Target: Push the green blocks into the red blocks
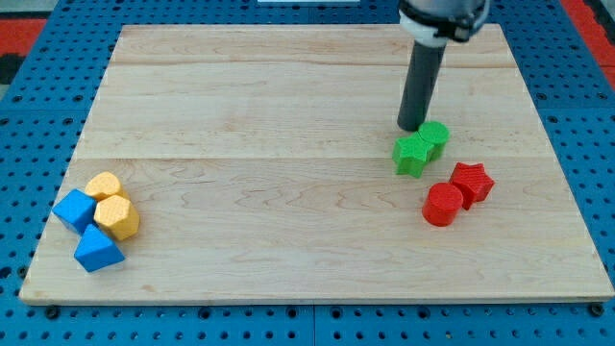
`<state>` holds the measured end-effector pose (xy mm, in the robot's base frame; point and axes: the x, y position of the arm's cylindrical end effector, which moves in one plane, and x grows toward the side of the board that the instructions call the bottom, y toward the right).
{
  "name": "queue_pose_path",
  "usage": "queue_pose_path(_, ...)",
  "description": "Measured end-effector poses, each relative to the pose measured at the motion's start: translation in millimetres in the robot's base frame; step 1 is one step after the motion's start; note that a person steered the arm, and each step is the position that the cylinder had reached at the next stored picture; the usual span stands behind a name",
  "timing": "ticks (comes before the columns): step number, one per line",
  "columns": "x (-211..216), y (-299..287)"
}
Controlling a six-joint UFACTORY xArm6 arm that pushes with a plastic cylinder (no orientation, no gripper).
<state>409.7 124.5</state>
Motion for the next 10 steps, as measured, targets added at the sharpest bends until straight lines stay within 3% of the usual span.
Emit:
queue_pose_path(1,30.5,10.2)
queue_pose_path(2,-7.6,6.9)
queue_pose_path(3,7.7,36.2)
queue_pose_path(4,73.1,42.6)
queue_pose_path(5,15.8,11.1)
queue_pose_path(6,-3.7,-46.8)
queue_pose_path(7,55.8,-25.1)
queue_pose_path(9,23.2,-18.6)
queue_pose_path(10,60.8,5.9)
